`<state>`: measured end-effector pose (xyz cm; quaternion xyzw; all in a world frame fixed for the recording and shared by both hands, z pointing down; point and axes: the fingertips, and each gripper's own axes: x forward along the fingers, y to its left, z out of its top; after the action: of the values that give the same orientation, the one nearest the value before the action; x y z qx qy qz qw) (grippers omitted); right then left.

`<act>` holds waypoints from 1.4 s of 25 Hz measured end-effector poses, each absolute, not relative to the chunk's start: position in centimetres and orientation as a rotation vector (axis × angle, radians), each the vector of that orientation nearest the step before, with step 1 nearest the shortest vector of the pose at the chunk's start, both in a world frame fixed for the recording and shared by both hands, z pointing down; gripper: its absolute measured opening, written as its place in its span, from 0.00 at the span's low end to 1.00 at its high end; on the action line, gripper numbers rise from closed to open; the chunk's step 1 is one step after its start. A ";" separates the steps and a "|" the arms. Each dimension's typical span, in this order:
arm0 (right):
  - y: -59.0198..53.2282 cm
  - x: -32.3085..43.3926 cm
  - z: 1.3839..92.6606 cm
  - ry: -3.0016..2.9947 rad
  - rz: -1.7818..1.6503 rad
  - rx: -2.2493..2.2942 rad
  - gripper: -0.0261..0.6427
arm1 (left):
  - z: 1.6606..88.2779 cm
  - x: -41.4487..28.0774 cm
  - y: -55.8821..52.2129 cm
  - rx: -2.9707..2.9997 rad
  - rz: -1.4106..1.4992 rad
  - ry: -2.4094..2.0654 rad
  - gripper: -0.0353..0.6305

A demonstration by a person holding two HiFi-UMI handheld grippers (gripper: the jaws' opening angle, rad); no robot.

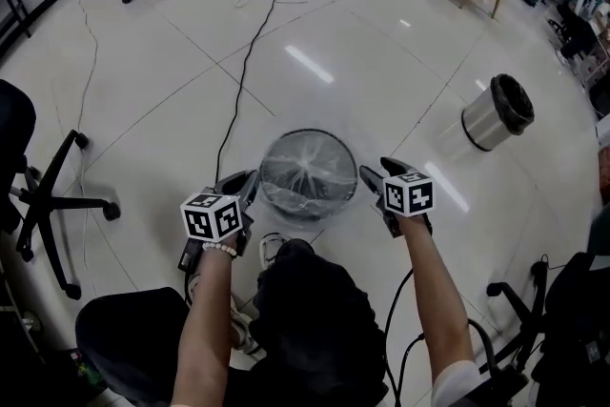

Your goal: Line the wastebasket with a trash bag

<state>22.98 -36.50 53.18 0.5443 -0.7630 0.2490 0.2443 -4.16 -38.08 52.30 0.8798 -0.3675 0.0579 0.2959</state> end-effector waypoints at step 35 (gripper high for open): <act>-38.5 2.9 66.0 -1.805 0.309 0.210 0.04 | 52.7 -4.1 -46.2 2.279 0.103 -0.873 0.26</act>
<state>2.94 -38.55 65.97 0.0908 -0.7799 0.1336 0.6047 -4.06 -46.25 52.72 0.8766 -0.3357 0.0395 0.3426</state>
